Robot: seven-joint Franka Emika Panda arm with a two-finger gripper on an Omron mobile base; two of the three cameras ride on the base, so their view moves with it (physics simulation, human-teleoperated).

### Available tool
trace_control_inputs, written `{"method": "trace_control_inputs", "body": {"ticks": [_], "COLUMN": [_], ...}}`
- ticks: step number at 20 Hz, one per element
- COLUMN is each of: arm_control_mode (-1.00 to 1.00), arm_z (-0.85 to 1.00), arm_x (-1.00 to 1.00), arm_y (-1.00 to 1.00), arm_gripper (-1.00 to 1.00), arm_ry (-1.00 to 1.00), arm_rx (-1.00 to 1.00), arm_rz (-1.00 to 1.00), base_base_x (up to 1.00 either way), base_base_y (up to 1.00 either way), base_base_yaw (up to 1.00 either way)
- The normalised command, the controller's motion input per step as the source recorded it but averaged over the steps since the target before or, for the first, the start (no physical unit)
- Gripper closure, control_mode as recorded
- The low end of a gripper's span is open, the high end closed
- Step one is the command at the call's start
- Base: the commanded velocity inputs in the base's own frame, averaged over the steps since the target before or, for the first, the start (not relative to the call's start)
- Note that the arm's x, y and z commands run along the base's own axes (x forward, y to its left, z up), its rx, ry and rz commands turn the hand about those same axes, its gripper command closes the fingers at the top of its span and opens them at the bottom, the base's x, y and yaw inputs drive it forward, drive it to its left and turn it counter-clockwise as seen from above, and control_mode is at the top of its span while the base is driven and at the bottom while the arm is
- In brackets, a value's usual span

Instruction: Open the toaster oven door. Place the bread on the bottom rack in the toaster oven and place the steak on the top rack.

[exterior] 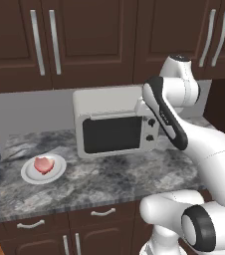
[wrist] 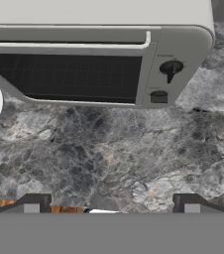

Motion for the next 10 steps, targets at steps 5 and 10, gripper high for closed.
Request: {"method": "trace_control_inputs", "body": {"ticks": [5, 10], "arm_control_mode": [1.0, 1.0], "arm_z": [0.0, 0.0], "arm_x": [0.0, 0.0], "arm_y": [0.0, 0.0], "arm_gripper": [-1.0, -1.0], "arm_ry": [0.0, 0.0], "arm_rx": [0.0, 0.0], "arm_rz": [0.0, 0.0], "base_base_x": [-0.02, 0.0], "base_base_y": [-0.32, -0.57], "base_base_yaw": [-0.02, 0.0]}}
